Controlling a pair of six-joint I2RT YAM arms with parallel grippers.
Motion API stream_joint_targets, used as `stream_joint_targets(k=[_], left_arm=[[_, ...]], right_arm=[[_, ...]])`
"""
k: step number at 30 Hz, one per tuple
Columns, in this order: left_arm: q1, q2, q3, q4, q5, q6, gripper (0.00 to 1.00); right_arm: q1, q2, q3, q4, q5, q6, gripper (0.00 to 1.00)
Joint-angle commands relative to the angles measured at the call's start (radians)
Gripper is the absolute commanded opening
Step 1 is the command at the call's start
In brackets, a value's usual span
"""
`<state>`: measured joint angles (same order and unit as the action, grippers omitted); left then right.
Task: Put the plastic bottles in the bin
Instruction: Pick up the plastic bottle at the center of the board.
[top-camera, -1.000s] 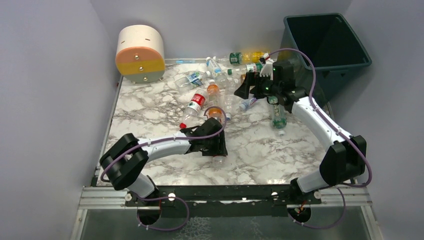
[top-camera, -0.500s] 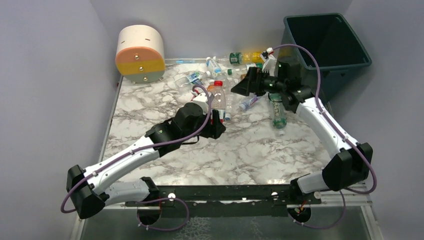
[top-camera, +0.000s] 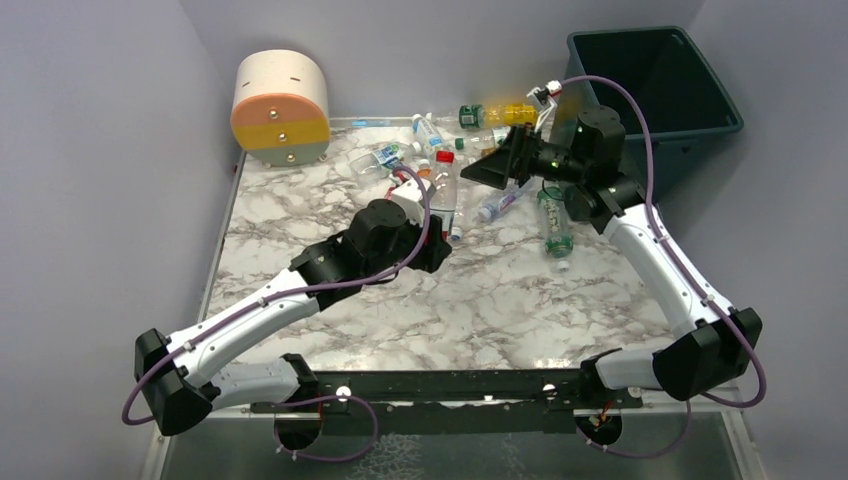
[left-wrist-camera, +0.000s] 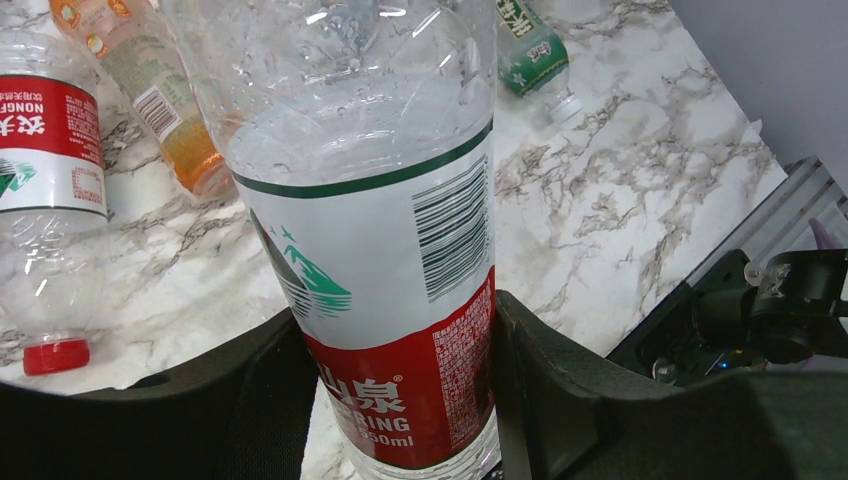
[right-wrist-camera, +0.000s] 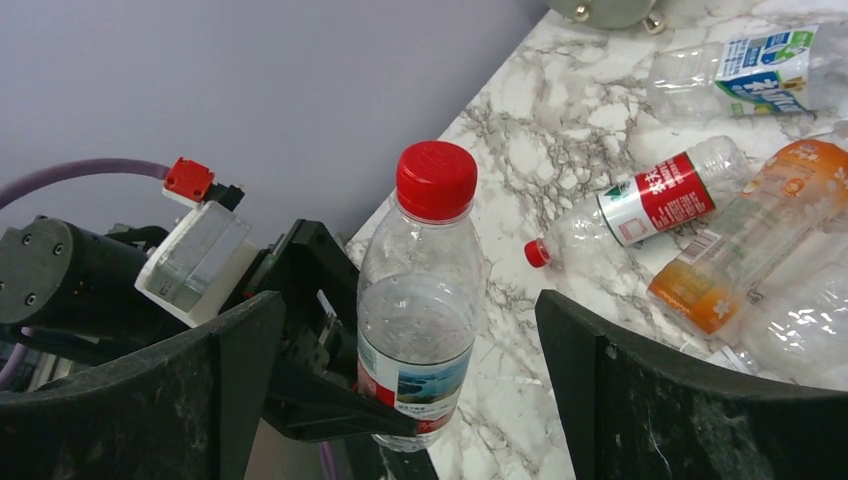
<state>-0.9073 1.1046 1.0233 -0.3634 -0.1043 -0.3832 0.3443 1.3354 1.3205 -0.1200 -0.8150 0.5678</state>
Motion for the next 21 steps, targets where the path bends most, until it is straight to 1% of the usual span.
stream_joint_targets(k=[1,7,15,21], left_arm=[[-0.005,0.013,0.056,0.054,0.022,0.031,0.52],[-0.005,0.034,0.065,0.063,0.041,0.027,0.52],[-0.005,0.045,0.076,0.081,0.058,0.021,0.52],[-0.005,0.046,0.078,0.084,0.063,0.023,0.52]], right_arm=[[0.029,0.025,0.004,0.021,-0.03,0.006,0.99],[0.086,0.052,0.0,0.049,-0.012,0.011,0.99],[0.161,0.114,0.02,0.017,0.05,-0.022,0.99],[0.184,0.146,0.012,0.015,0.069,-0.031,0.99]])
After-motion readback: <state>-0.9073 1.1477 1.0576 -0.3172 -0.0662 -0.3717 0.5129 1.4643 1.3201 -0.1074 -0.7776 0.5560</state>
